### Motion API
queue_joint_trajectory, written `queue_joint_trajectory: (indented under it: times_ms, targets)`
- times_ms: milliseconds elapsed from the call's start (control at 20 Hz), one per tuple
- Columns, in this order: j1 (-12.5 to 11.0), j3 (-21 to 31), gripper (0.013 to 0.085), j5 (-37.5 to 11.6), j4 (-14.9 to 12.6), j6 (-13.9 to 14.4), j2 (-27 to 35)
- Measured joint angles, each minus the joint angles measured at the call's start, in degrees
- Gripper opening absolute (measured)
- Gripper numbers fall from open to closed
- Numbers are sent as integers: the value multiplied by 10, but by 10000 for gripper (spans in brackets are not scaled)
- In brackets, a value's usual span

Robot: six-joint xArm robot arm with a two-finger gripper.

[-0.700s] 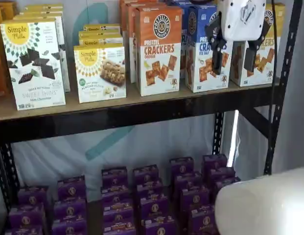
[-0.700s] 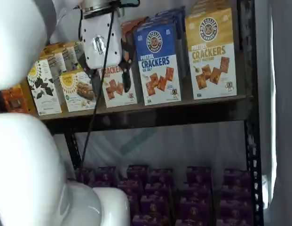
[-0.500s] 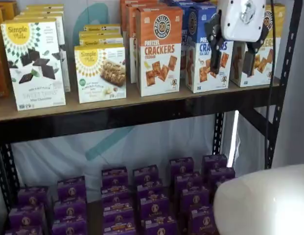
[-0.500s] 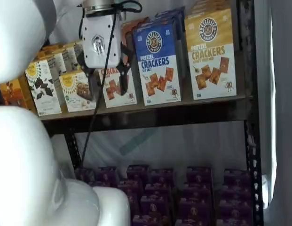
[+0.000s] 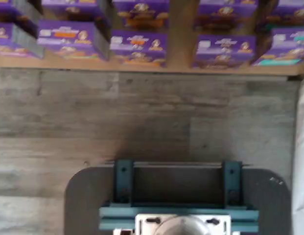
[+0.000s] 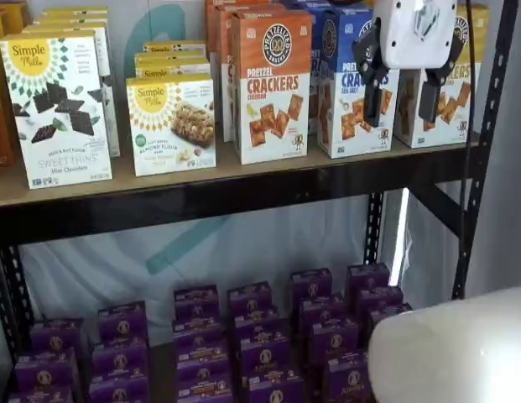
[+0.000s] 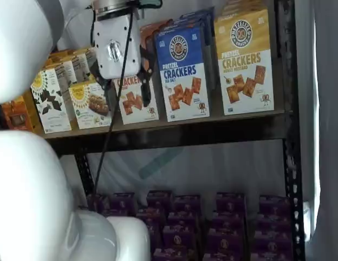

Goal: Retrieve the yellow and white box located on the top shelf, the sixth one from the left

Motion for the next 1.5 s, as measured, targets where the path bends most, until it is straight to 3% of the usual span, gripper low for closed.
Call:
queue_joint_trajectory:
  times_ms: [200, 400, 600, 1000, 1250, 1500]
  targets:
    - [-1, 18, 850, -44, -33, -12, -13]
    - [-29, 29, 850, -78, -47, -42, -16]
    - [-92, 38, 850, -124, -46, -100, -11]
    - [-244, 5, 850, -204, -17, -241, 57]
    - [-289, -20, 850, -219, -3, -285, 99]
    - [-312, -33, 850, -236, 4, -307, 123]
